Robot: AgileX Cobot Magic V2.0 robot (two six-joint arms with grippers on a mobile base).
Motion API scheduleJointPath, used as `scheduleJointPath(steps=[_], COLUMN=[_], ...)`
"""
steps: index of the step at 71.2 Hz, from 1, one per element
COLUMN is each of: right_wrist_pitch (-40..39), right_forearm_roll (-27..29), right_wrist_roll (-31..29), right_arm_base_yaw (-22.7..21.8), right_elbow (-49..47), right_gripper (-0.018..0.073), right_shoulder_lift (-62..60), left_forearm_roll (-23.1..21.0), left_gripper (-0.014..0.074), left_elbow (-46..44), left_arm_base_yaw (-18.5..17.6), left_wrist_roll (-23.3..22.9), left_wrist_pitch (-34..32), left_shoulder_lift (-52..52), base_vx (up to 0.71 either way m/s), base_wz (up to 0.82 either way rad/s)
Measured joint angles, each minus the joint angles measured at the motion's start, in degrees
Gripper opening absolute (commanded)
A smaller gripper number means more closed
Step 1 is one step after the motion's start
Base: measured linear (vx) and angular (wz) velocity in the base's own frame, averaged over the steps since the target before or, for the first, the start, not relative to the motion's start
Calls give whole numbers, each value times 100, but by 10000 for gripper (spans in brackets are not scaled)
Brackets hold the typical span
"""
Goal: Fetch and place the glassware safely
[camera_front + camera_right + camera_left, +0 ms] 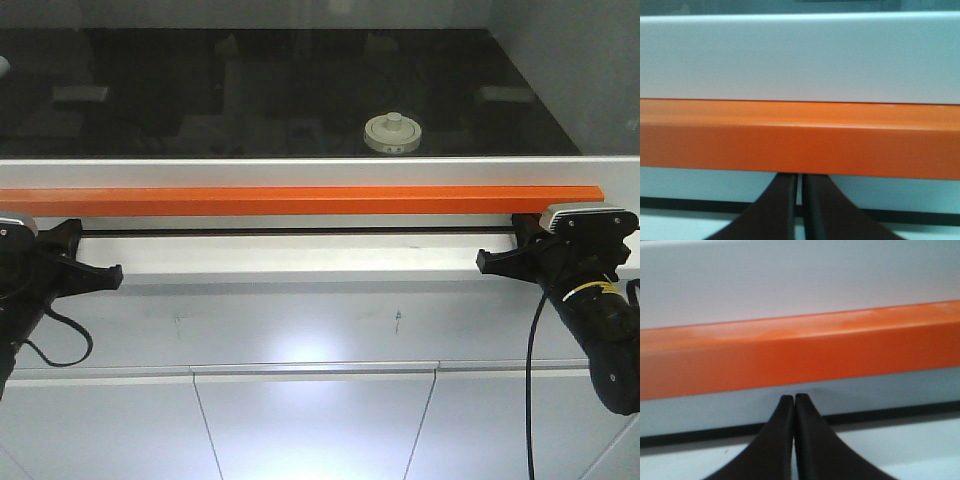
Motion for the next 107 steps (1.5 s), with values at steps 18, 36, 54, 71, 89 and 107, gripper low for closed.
scheduleJointPath(steps=[18, 36, 54, 71, 89, 107], right_wrist_pitch=[0, -5, -11, 269, 641, 1130], right_forearm_roll=[0, 0, 0, 0, -4, -30], right_wrist_roll=[0, 0, 0, 5, 7, 11], right_arm_base_yaw=[0, 0, 0, 0, 0, 0], right_elbow=[0, 0, 0, 10, 44, -150], right_gripper=[-1, -1, -1, -1, -1, -1], right_shoulder_lift=[0, 0, -17, -277, -698, -1143], left_forearm_roll=[-12, -12, -12, -6, 29, 31], left_gripper=[-7, -7, -7, -7, -7, -7], left_elbow=[-268, -286, -306, -493, -665, -690], left_arm_base_yaw=[0, 0, 0, 0, 0, 0], left_wrist_roll=[0, 0, -5, -9, -42, -46], left_wrist_pitch=[120, 120, 373, 1084, 1755, 1957], left_shoulder_lift=[82, 82, -61, -350, -742, -1208], base_vx=[0, 0, 0, 0, 0, 0], base_wz=[0, 0, 0, 0, 1, 0])
